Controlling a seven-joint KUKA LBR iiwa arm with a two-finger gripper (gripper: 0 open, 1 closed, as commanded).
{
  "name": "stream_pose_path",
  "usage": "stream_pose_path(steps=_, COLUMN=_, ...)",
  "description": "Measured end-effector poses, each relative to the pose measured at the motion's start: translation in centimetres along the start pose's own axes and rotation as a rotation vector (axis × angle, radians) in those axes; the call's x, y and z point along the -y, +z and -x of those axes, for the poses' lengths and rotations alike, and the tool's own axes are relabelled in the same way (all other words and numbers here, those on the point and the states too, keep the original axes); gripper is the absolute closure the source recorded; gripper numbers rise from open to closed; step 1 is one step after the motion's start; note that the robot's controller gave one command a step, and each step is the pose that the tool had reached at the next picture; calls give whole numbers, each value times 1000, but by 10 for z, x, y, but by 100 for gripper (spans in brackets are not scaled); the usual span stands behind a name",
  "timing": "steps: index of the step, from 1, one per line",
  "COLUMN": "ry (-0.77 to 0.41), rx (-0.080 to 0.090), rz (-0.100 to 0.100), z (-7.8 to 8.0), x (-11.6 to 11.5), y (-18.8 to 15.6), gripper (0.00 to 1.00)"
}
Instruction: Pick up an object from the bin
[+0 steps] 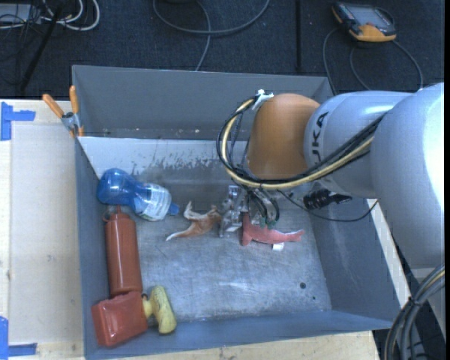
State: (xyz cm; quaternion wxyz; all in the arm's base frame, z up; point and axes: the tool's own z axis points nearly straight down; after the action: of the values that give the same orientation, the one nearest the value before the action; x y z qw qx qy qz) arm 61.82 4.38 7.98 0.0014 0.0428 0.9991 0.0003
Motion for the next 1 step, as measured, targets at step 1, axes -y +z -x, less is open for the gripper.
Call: stream_pose_path(steps=1, ry=0, rx=-10, rz=-1, z=-2, x=0, y=-17, gripper=100)
